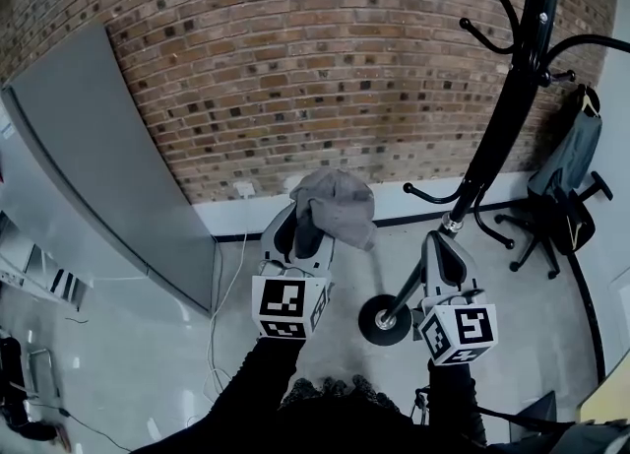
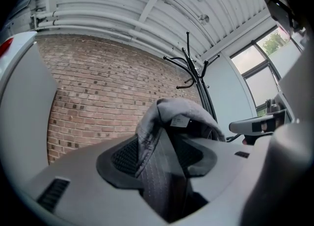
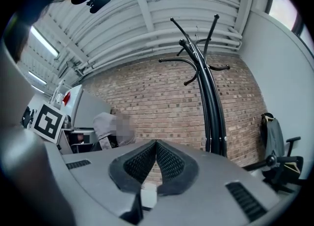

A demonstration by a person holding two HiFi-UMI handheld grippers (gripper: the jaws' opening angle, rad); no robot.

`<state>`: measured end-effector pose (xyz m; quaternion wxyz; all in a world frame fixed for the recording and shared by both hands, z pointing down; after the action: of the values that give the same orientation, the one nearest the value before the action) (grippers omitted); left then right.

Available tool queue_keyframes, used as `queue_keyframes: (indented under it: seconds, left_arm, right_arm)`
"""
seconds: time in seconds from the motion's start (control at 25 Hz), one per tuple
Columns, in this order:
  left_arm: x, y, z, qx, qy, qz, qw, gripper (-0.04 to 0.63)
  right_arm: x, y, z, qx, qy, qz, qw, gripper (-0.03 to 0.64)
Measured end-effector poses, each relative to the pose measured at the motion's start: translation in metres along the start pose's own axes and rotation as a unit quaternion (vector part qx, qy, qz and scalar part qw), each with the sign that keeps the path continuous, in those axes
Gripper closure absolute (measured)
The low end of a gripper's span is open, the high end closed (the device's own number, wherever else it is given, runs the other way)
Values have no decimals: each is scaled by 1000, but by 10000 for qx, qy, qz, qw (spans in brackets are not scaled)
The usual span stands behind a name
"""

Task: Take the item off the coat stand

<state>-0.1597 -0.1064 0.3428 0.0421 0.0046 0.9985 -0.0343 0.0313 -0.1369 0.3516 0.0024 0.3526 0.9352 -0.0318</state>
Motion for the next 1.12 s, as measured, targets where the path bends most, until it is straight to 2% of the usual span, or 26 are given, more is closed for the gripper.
queue_keyframes:
  seconds: [0.28, 0.64, 1.12]
  left_arm:
    - [11, 3, -3, -41, 39, -135, 9999, 377]
    - [12, 3, -3, -50, 53, -303, 9995, 377]
    - [8, 3, -2, -39, 50, -432, 9990, 377]
  right_arm:
    - [14, -2, 5, -47, 270, -235, 9993, 607]
    - [12, 1, 5, 50, 155, -523, 9985, 607]
    - [19, 1, 8, 17, 244, -528, 9983, 609]
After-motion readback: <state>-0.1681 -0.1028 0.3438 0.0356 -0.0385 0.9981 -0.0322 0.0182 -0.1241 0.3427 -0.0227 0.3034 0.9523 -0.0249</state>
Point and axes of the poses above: the fingertips, and each gripper's own axes: y backward along the fingers, x to its left, z out of its top, the point moved 1 cm from there along y, backward along the fingers, and after that the axes turned 10 degrees about x, right-handed, at the moved point
